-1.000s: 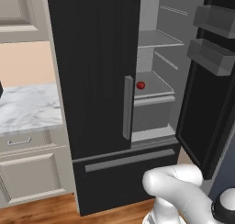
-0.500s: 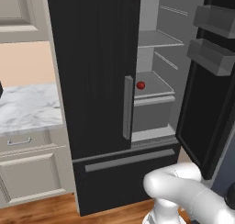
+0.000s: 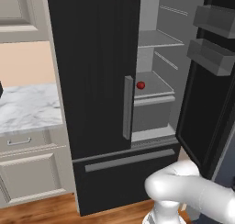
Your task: Place the tomato in the correct fridge rack based on whether it is a fruit or vegetable. Finally, close the fridge door.
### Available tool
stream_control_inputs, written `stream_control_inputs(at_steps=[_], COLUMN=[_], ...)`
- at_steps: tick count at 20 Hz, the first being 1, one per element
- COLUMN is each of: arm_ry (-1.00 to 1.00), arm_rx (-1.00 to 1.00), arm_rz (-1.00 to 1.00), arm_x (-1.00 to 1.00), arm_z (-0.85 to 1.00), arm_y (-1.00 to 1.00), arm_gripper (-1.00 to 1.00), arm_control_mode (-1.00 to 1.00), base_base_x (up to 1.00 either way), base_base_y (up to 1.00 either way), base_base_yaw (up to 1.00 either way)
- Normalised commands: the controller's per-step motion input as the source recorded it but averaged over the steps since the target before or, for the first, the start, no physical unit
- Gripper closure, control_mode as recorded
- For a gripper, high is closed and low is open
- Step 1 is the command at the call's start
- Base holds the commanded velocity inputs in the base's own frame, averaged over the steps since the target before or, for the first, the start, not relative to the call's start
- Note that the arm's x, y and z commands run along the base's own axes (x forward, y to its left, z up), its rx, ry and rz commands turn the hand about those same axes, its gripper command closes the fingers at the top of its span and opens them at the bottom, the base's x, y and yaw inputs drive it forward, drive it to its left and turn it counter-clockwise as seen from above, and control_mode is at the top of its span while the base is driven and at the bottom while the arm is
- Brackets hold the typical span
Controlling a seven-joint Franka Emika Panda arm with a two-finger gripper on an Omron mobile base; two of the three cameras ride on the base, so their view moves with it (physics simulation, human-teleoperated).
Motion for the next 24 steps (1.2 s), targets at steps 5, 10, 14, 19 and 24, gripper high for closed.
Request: stream_control_inputs(at_steps=[5, 10, 14, 19, 24], arm_ry=[0.11, 0.0, 0.0, 0.0, 0.02], arm_rx=[0.07, 0.14, 0.14, 0.11, 0.13], arm_rz=[0.06, 0.0, 0.0, 0.0, 0.09], arm_x=[0.63, 0.33, 0.31, 0.2, 0.61], arm_z=[-0.03, -0.03, -0.21, -0.39, -0.34], arm_y=[-0.02, -0.49, -0.44, -0.34, -0.09], arm_gripper=[-1.0, -1.0, -1.0, -1.0, -1.0], arm_control_mode=[-1.0, -1.0, -1.0, -1.0, -1.0], base_base_x=[0.0, 0.0, 0.0, 0.0, 0.0], base_base_y=[0.0, 0.0, 0.0, 0.0, 0.0], base_base_yaw=[0.0, 0.0, 0.0, 0.0, 0.0])
